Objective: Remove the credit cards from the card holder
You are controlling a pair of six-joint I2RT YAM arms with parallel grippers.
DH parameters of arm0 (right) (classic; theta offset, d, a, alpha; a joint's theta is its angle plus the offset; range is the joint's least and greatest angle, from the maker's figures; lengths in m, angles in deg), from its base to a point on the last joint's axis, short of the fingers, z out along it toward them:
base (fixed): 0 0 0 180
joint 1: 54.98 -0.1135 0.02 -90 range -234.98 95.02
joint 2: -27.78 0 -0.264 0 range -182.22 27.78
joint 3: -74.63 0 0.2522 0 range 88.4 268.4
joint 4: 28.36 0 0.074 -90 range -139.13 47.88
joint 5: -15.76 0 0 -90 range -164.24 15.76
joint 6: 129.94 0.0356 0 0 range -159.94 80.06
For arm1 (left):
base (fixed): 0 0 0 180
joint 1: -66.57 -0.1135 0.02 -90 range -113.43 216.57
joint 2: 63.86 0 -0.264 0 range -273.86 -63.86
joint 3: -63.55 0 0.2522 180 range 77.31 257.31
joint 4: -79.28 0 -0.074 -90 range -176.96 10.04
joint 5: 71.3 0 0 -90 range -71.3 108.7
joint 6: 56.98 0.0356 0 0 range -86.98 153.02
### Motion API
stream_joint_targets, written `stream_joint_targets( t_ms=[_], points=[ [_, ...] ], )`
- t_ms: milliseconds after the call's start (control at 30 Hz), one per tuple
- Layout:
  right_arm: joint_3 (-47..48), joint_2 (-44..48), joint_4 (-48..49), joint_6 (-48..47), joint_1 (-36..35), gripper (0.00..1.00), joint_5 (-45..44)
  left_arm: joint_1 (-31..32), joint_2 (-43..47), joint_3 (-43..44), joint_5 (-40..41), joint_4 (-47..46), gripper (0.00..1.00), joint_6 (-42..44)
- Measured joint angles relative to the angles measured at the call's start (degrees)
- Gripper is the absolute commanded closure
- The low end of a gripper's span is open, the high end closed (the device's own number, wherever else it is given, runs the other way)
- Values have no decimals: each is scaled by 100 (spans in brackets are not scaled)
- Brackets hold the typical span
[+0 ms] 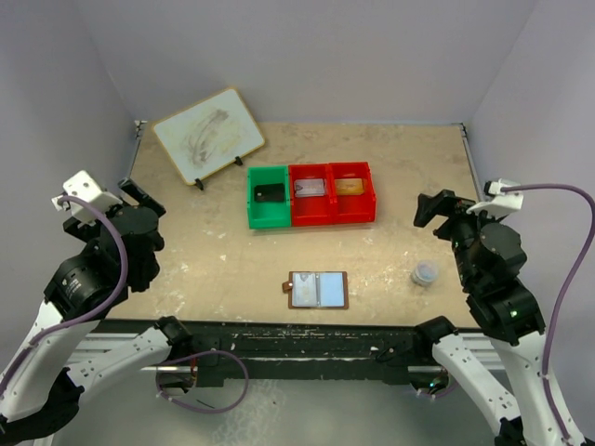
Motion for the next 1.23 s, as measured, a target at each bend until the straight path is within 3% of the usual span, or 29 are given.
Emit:
stream_joint_targets(
  t_ms=[1233],
  points=[
    [70, -131, 114, -96, 0, 0, -68, 0, -310, -74, 564, -205, 22, 179]
  ],
)
